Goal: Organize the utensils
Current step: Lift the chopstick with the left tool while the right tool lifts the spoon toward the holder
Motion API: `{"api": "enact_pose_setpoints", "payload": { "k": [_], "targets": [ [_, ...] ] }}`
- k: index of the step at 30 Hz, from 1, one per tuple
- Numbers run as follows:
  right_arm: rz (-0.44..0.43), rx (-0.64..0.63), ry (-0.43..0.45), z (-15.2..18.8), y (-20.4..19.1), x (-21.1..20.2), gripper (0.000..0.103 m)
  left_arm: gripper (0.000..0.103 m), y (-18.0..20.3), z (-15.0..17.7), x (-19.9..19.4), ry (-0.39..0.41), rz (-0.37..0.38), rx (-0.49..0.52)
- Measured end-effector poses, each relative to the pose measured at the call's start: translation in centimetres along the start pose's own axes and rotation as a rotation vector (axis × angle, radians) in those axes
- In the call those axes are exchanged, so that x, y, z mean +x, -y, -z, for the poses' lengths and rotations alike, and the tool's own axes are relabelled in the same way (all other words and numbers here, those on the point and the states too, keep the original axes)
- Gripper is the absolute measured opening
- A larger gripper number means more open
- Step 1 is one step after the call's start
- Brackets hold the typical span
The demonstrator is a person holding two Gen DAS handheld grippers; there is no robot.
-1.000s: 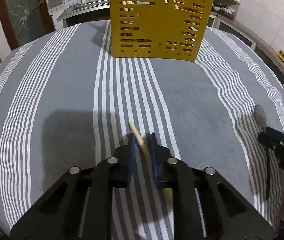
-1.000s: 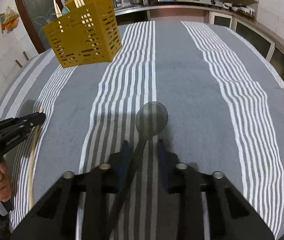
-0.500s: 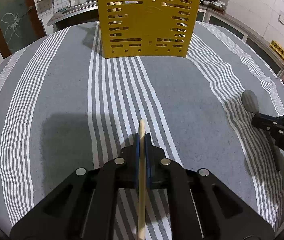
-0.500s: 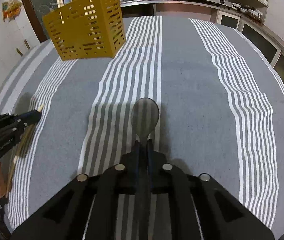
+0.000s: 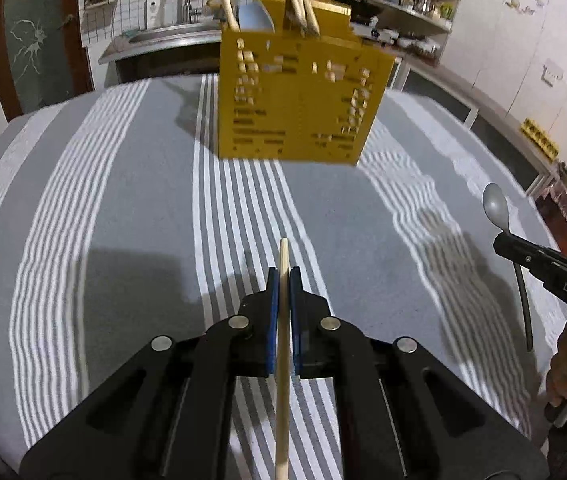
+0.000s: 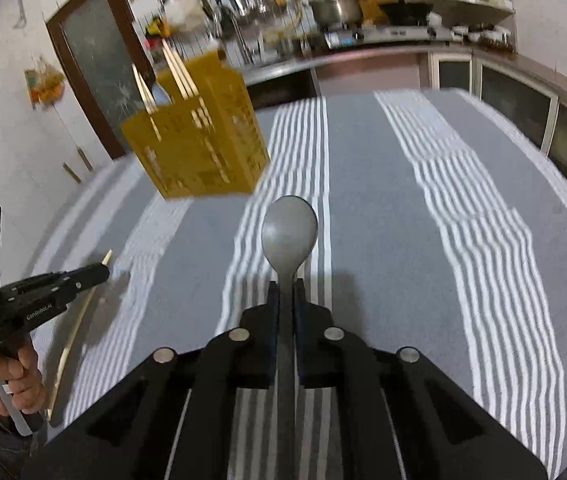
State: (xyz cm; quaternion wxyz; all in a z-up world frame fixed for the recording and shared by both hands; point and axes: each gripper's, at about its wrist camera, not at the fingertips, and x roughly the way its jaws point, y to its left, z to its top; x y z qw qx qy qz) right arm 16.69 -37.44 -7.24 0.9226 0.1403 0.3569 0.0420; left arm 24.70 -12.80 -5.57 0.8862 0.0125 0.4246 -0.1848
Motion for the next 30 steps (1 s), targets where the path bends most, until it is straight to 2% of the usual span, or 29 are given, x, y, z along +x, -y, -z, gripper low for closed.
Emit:
{"api": "enact_pose_setpoints", "payload": {
  "k": [10,16,22,25,30],
  "targets": [
    [-0.082,-0.008,0.156,-1.1,-0.7,-3.2,0.007,0.004,1.0,-1.0,-4.4,0.1,0.027,0.018],
    [-0.08,-0.02,0.176,-1.2,-1.2,-4.0,0.007,0.004,1.6,-1.1,-5.4,0.124,0.031,0.022],
    [-0.036,-0.042,0.18,-1.4,-1.3,-4.5,0.007,0.004,1.5,-1.0,-5.7,0.134,0.037,0.017],
    [-0.043,-0.043,0.19,-1.5,-1.3,-4.8,0.007,0.004,1.2,-0.9,-5.8,0.134,0.04,0.012],
    [-0.059,-0.062,0.234,-2.1,-1.9,-5.8,0.007,0.004,1.3,-1.7,-7.3,0.178,0.042,0.017]
  ]
}}
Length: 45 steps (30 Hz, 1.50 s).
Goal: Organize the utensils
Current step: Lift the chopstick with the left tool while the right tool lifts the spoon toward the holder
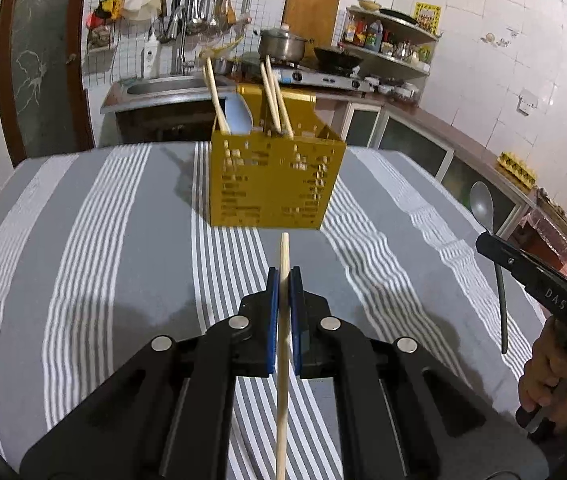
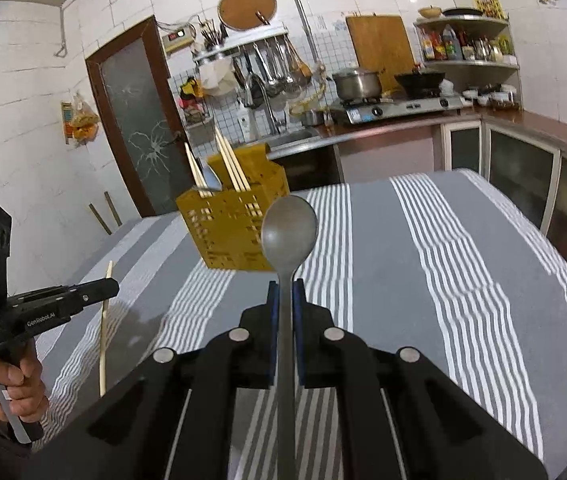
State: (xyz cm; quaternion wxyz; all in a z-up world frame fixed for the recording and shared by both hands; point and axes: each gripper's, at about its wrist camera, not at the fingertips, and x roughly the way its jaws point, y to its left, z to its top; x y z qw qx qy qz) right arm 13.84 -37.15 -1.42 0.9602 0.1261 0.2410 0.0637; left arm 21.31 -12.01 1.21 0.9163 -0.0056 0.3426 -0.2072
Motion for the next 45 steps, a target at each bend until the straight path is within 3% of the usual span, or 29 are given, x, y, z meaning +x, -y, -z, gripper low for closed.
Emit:
{"api": "enact_pose_setpoints", "payload": {
  "k": [12,22,30,33,45],
  "targets": [
    [-0.051,-0.095,0.164,-7.2,-3.9,0.2,0.007,0.004,0.8,-7.6,-3.9,0.18,-0.011,0.069],
    [-0.07,-0.117,0.224,-12.4,-5.7,1.6,0.007,0.004,1.9,-13.9,-4.7,0.281,-0.026,0.096],
    [-0.081,-0.139,0.263,-15.6,-6.6,3.5,0.007,0.004,1.7,-18.7,-4.0,0.347,-0.041,0.106],
    [-0.096,-0.146,0.279,-16.5,-6.8,4.7,0.007,0.004,1.4,-20.1,-3.5,0.377,-0.008,0.117],
    [-0.14,-0.143,0.302,-17.9,-6.9,12.9,0.007,0.004,-1.3,-24.1,2.1,0.459,-0.02,0.099]
  ]
}}
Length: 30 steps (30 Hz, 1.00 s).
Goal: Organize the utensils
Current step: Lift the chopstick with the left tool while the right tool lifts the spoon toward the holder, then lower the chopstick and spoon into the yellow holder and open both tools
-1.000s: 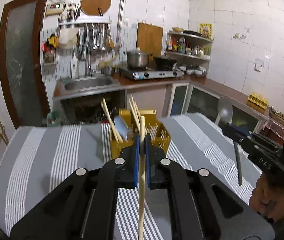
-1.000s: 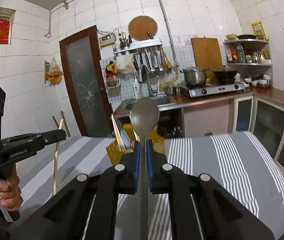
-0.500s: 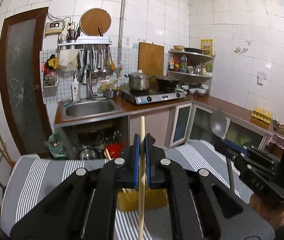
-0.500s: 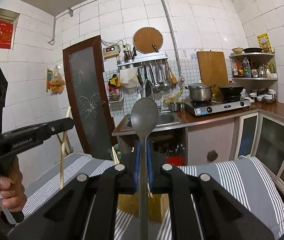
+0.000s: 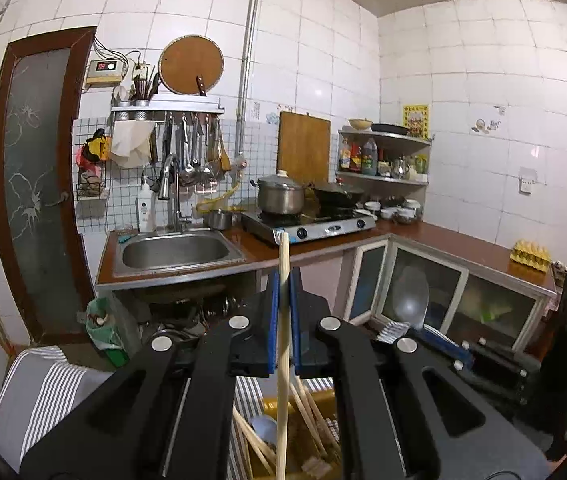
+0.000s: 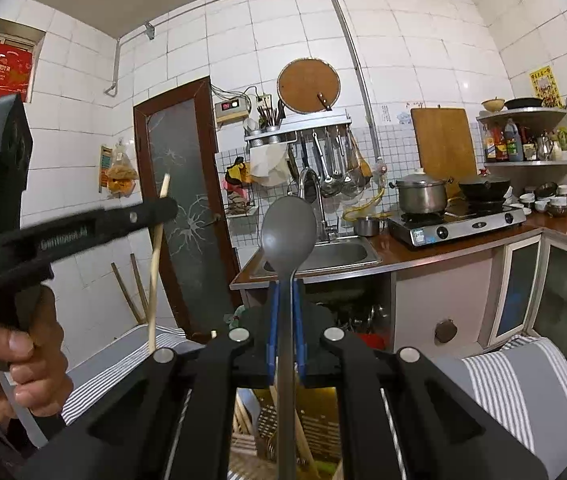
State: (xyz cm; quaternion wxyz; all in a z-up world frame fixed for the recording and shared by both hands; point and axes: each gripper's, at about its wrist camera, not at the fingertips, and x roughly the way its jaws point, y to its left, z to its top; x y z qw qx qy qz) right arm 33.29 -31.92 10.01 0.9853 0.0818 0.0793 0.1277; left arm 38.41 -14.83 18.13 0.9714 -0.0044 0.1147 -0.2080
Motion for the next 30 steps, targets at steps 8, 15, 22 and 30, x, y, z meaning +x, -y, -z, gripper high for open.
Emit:
{"api": "enact_pose_setpoints", "payload": {
  "k": [8,15,22,30],
  "targets": [
    [-0.015,0.018,0.001,2.8,0.7,4.1,0.007,0.004,-1.4,1.6,3.1,0.026,0.002,-0.023],
    [-0.008,0.007,0.003,5.0,0.9,5.6,0.007,0.004,-1.5,3.8,4.0,0.055,-0.003,-0.006],
    [-0.005,0.01,0.007,5.0,1.2,6.0,0.007,0.004,-1.6,4.1,5.2,0.044,0.001,-0.006],
    [0.006,0.022,-0.002,6.0,1.7,4.8,0.034,0.039,-2.0,6.0,4.8,-0.008,-0.011,-0.038]
  ]
}}
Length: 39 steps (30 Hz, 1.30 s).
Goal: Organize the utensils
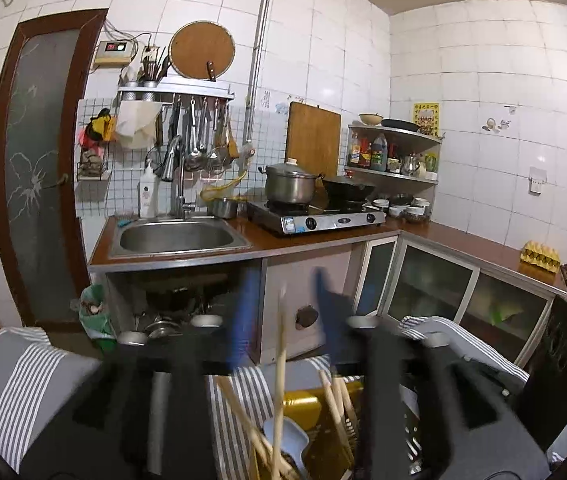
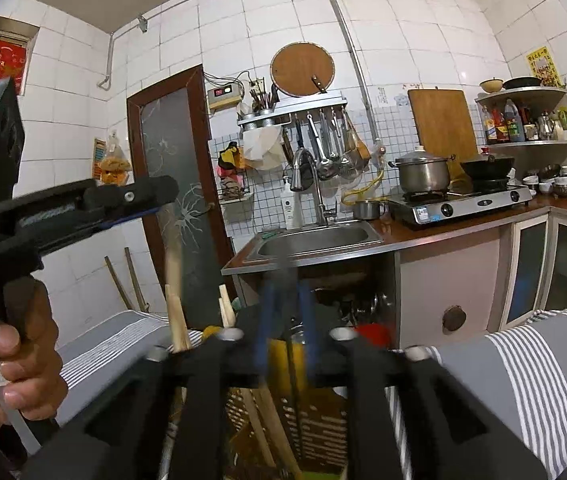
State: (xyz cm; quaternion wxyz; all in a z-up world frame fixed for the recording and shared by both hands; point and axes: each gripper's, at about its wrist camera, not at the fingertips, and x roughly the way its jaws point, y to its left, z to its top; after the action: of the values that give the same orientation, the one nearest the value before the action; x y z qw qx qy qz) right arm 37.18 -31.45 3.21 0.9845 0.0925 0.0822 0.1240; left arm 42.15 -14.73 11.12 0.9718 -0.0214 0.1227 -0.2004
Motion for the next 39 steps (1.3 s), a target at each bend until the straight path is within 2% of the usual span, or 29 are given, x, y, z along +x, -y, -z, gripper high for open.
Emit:
{"api": "enact_pose_setpoints", "payload": {
  "k": [1,3,5,6,7,9,10,12,15,18,22,24,27,33,39],
  "targets": [
    [0.005,0.002,0.005,-0.2,0.1,-0.5,0.038,0.039,-0.2,0.0,-0.4,-0.006,-0.007,0.002],
    [0.031,-0.002,0.005,-0.8,0.3,-1.4,0.038,0.039,-0.3,0.0,-1.4,-0.011,-0.016,0.008],
    [0.095,-0.009,0.009,-1.9,0.7,-3.0,0.038,0.04,-0.7,0.0,-3.3,-0.018,-0.045,0.012],
    [0.141,-0.015,-0.004,-2.3,0.9,-4.3,0.038,0.05,-0.9,0.2,-4.1,-0.017,-0.048,0.008],
    [0.182,-0.019,-0.022,-2.5,1.0,-5.6,0.041,0.056,-1.4,0.7,-5.7,-0.01,-0.064,0.003],
    [0.243,-0.022,-0.067,-2.2,1.1,-7.9,0.051,0.068,-2.1,2.4,-8.6,-0.018,-0.1,0.003],
    [0.273,-0.026,-0.096,-1.6,1.1,-9.8,0.053,0.07,-2.4,3.6,-10.1,-0.027,-0.113,0.008],
    [0.303,-0.036,-0.129,0.4,0.7,-14.2,0.059,0.083,-2.8,6.8,-13.5,-0.049,-0.169,0.016],
    [0.307,-0.036,-0.144,4.3,-0.4,-20.3,0.068,0.095,-2.9,12.1,-19.0,-0.08,-0.236,0.033],
    [0.302,-0.035,-0.125,7.8,-1.6,-25.2,0.072,0.098,-2.6,16.7,-25.2,-0.038,-0.295,-0.01],
    [0.29,-0.105,-0.053,11.4,-4.5,-30.3,0.075,0.098,-0.6,20.9,-31.0,0.037,-0.356,0.04],
    [0.276,-0.155,-0.025,12.0,-5.8,-31.2,0.075,0.098,-0.3,21.9,-32.0,0.063,-0.373,0.04],
    [0.274,-0.226,-0.001,13.1,-7.1,-31.4,0.077,0.098,-0.3,22.5,-31.7,0.031,-0.374,0.043],
    [0.274,-0.177,0.006,13.9,-6.2,-31.4,0.08,0.098,-0.8,22.3,-31.6,0.057,-0.382,0.009],
    [0.289,-0.163,0.028,14.5,-5.6,-32.2,0.085,0.098,0.2,22.6,-31.0,0.045,-0.401,0.041]
  ]
}}
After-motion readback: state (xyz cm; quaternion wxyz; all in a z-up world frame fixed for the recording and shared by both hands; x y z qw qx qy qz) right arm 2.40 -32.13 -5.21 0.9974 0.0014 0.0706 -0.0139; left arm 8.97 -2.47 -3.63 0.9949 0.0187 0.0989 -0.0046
